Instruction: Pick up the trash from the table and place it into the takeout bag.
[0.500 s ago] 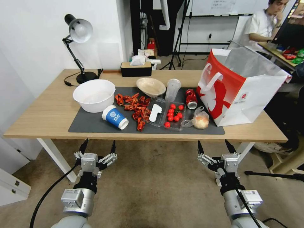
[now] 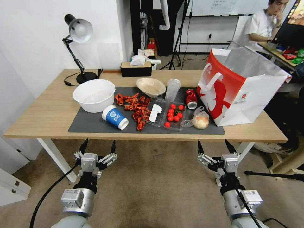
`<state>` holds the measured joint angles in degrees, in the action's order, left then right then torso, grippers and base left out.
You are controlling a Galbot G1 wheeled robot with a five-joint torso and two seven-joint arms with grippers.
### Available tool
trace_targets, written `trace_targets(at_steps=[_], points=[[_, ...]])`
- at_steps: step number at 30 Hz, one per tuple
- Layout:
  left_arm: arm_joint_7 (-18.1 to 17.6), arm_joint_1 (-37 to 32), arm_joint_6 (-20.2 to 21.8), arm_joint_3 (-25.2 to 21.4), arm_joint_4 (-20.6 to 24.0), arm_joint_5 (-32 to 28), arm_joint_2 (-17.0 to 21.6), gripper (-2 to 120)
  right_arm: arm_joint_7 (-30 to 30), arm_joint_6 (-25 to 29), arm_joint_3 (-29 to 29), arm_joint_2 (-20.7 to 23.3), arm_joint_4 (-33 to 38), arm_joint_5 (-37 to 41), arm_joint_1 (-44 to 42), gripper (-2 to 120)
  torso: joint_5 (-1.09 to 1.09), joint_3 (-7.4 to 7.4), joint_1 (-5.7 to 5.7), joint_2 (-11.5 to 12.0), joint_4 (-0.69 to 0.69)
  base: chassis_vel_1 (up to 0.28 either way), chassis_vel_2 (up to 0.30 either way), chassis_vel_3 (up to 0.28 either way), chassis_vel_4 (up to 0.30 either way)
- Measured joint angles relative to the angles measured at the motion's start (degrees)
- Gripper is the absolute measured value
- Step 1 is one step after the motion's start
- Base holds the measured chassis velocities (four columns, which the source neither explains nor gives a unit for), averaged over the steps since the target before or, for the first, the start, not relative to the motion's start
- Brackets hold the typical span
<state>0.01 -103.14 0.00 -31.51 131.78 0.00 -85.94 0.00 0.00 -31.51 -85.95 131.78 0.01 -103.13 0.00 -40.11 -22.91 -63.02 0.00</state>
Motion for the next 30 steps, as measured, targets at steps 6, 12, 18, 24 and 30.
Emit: trace_targets(at_steps=[6, 12, 18, 24, 30], points=[[0.00, 0.00, 0.00, 0.00, 0.00, 0.00, 0.00, 100, 0.00, 0.00, 0.00, 0.00, 0.00, 0.00, 0.00, 100, 0.00, 0.00, 0.00, 0.00, 0.00, 0.000, 0.000, 0.000, 0.000], [0.00, 0.01, 0.00, 0.00, 0.00, 0.00, 0.00, 100, 0.00, 0.00, 0.00, 0.00, 0.00, 0.00, 0.00, 100, 0.00, 0.00, 0.00, 0.00, 0.00, 0.000, 0.000, 0.000, 0.000], [-1.53, 3.00, 3.56, -0.28, 0.00, -5.17, 2.65, 100, -0.21, -0.10, -0.12, 0.00, 0.00, 0.36, 0.05, 100, -0.01, 0.00, 0.00, 0.00, 0.00, 0.000, 0.000, 0.000, 0.000], [-3.73, 7.26, 8.54, -0.76, -0.10, -12.14, 6.50, 100, -4.58, -3.74, -3.37, -0.28, 1.74, 6.50, 1.22, 100, 0.00, 0.00, 0.00, 0.00, -0.02, 0.000, 0.000, 0.000, 0.000], [-6.26, 10.98, 12.76, -1.33, -0.44, -20.06, 10.86, 100, -8.76, -7.28, -8.50, -0.13, 4.42, 14.77, 2.85, 100, -0.06, -0.01, 0.00, 0.00, 0.00, 0.000, 0.000, 0.000, 0.000]])
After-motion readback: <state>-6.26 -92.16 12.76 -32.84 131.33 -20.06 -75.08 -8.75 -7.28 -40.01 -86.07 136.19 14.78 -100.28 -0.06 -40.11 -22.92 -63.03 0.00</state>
